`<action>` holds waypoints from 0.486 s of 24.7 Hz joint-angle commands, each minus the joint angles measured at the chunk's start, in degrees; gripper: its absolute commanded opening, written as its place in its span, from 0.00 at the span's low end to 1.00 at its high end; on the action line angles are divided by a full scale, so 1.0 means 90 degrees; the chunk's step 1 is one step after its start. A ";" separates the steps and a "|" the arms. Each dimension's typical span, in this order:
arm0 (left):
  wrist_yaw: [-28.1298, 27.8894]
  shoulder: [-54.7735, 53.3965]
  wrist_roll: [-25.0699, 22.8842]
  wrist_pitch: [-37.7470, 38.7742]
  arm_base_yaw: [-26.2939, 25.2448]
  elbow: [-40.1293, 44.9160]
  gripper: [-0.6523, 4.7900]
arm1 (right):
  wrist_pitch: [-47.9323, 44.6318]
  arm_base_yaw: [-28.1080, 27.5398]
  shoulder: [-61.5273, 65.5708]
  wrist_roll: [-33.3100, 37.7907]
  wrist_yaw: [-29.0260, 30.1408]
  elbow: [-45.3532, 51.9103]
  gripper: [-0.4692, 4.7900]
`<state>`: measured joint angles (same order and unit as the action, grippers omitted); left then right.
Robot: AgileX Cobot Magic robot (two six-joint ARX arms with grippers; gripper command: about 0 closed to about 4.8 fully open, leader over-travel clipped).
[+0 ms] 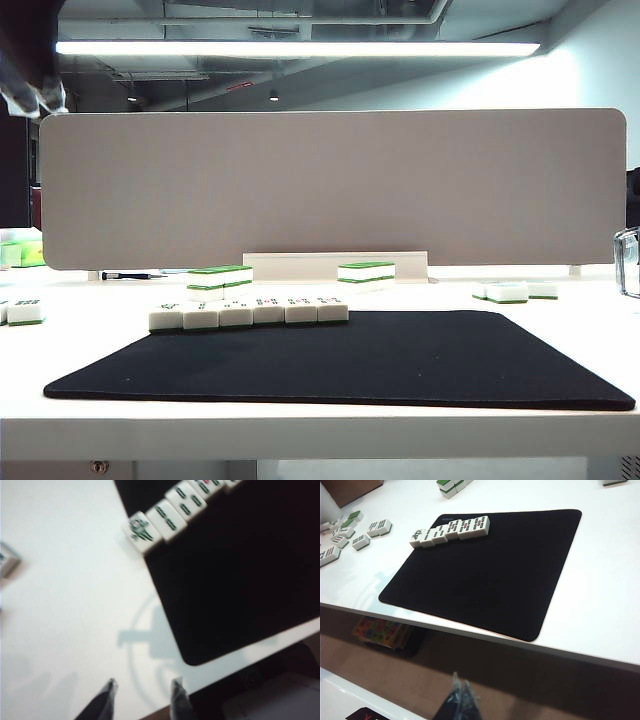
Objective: Align six mahjong tiles in a row on the table.
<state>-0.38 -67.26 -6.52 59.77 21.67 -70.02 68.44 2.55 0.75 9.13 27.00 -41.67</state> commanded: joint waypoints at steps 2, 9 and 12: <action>0.0143 0.0012 0.0134 -0.0041 0.0007 0.0155 0.38 | -0.0061 0.0007 -0.0085 -0.0019 0.0010 -0.0015 0.09; 0.0151 0.0012 0.0134 -0.0056 0.0007 0.0163 0.38 | -0.0063 0.0007 -0.0087 -0.0019 0.0000 -0.0015 0.09; 0.0187 0.0012 0.0129 -0.0070 0.0007 0.0163 0.38 | -0.0063 0.0007 -0.0085 -0.0019 0.0000 -0.0015 0.09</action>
<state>0.89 -67.33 -5.50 59.55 21.67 -68.42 68.44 2.57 0.75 9.13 27.00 -41.67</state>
